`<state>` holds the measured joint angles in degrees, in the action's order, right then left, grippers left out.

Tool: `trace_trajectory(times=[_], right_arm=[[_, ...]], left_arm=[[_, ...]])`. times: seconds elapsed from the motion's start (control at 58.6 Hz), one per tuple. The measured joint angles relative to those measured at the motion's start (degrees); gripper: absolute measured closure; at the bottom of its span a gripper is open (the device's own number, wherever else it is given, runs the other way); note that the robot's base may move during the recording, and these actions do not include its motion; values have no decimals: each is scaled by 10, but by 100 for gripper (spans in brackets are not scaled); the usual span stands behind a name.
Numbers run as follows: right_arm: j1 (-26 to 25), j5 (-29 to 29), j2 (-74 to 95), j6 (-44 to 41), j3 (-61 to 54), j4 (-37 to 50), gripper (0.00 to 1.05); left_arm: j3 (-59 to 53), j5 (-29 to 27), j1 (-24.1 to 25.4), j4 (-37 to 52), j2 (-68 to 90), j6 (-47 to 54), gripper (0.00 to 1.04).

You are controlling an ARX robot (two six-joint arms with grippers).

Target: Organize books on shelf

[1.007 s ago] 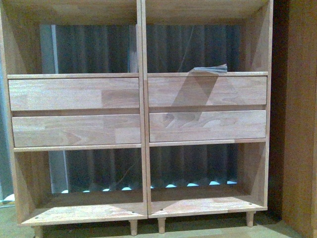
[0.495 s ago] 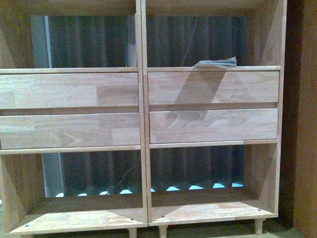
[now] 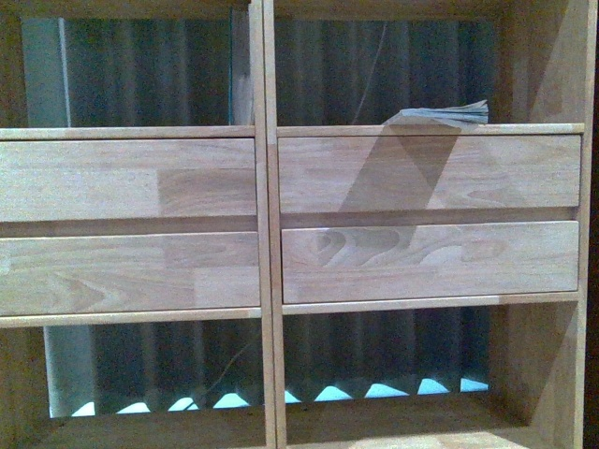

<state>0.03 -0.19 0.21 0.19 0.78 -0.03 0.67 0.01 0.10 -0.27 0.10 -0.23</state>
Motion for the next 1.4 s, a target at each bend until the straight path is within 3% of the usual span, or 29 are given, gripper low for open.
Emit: trace_trajectory(times=[1.4], right_arm=[[0,2,0,0,0,0,7]], left_arm=[[0,0,0,0,0,0,7]])
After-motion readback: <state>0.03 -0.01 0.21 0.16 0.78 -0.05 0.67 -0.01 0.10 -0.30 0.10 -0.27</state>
